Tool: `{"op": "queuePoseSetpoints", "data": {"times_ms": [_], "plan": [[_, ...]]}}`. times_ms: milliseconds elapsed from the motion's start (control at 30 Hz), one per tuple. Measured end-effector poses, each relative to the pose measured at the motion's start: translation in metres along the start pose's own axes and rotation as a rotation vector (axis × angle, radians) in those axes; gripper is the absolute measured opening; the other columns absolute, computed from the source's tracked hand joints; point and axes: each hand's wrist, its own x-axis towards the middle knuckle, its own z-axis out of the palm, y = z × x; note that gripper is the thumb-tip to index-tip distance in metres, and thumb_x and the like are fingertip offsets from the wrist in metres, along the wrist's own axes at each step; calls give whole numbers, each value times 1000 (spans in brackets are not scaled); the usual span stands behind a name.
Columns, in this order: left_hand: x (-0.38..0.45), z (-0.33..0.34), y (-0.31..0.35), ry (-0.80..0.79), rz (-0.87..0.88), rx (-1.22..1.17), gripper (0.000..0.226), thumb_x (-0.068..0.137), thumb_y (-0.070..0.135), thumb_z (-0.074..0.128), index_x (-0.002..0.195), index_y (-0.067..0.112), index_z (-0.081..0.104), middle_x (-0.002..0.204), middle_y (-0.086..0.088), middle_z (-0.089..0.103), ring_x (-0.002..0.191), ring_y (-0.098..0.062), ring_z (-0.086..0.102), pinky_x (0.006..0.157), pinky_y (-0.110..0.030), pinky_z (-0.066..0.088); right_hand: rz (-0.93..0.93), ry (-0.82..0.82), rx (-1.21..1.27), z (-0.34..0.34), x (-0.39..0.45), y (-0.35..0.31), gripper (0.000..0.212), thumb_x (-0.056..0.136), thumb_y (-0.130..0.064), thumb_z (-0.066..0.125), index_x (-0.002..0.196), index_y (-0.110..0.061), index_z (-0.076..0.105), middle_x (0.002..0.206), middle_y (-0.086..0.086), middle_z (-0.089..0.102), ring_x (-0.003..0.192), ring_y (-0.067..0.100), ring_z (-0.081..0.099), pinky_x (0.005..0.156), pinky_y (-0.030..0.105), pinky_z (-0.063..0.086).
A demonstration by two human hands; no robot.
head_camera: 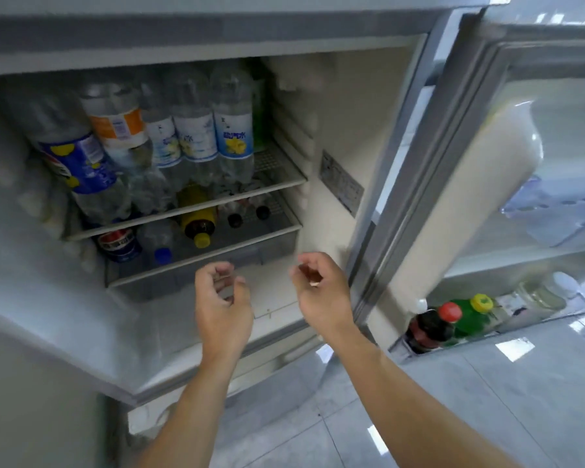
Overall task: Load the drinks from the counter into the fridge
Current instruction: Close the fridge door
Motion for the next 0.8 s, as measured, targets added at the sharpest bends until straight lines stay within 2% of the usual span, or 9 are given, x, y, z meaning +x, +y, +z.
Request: {"op": "queuePoseSetpoints", "data": {"times_ms": [100, 200, 300, 367, 433, 533, 633, 733, 800], "plan": [[-28, 28, 9, -5, -27, 0, 33, 92, 6, 62, 107, 33, 52, 104, 13, 58, 99, -6, 59, 78, -20, 47, -21, 57, 19, -51, -17, 10, 15, 90, -11, 69, 100, -22, 67, 80, -12, 64, 72, -5, 58, 69, 6, 43], [-65, 67, 21, -39, -39, 7, 27, 92, 9, 61, 109, 28, 53, 104, 15, 59, 96, -1, 59, 81, -31, 54, -36, 90, 11, -114, -29, 25, 18, 91, -10, 68, 94, -27, 65, 81, -8, 66, 72, -1, 61, 69, 11, 46], [-114, 109, 32, -64, -16, -12, 31, 93, 10, 60, 101, 38, 52, 100, 16, 61, 89, 4, 60, 78, -32, 54, -67, 80, 6, -180, -47, 46, 20, 91, -11, 68, 93, -30, 64, 76, -5, 66, 69, 7, 61, 67, 20, 50], [-151, 134, 37, -72, -3, -27, 36, 94, 11, 60, 96, 46, 51, 96, 14, 63, 87, -3, 62, 75, -28, 51, -63, 99, 15, -223, -59, 62, 21, 90, -12, 69, 91, -32, 65, 76, -1, 67, 70, 13, 62, 68, 24, 52], [-189, 157, 41, -83, -32, -52, 37, 94, 12, 61, 96, 48, 52, 94, 9, 65, 86, -14, 64, 77, -34, 53, -32, 118, 22, -264, -69, 77, 20, 89, -13, 70, 90, -32, 66, 76, 1, 67, 69, 13, 61, 67, 23, 51], [-236, 182, 47, -84, -70, -76, 24, 88, 24, 64, 97, 44, 55, 87, 10, 67, 78, -11, 64, 75, -42, 55, 43, 132, 21, -319, -81, 98, 15, 88, -15, 71, 89, -30, 68, 72, -1, 66, 66, 6, 58, 65, 19, 49], [-270, 203, 56, -104, -93, -98, 20, 80, 35, 62, 92, 50, 57, 84, 10, 69, 75, -14, 66, 71, -39, 54, 119, 142, 8, -365, -85, 113, 8, 88, -19, 71, 93, -24, 70, 69, -6, 63, 64, 8, 56, 66, 28, 51], [-289, 217, 61, -146, -111, -83, 26, 83, 27, 62, 92, 51, 56, 82, 7, 69, 73, -13, 68, 71, -42, 55, 180, 190, 16, -406, -79, 121, 7, 87, -24, 71, 95, -23, 72, 76, -4, 69, 72, 14, 63, 74, 42, 57], [-295, 224, 65, -183, -115, -45, 29, 87, 21, 62, 93, 49, 56, 84, 8, 69, 77, -15, 69, 75, -48, 57, 213, 213, 28, -429, -70, 122, 10, 86, -29, 70, 95, -24, 72, 80, -2, 70, 77, 17, 65, 79, 46, 59]]}}
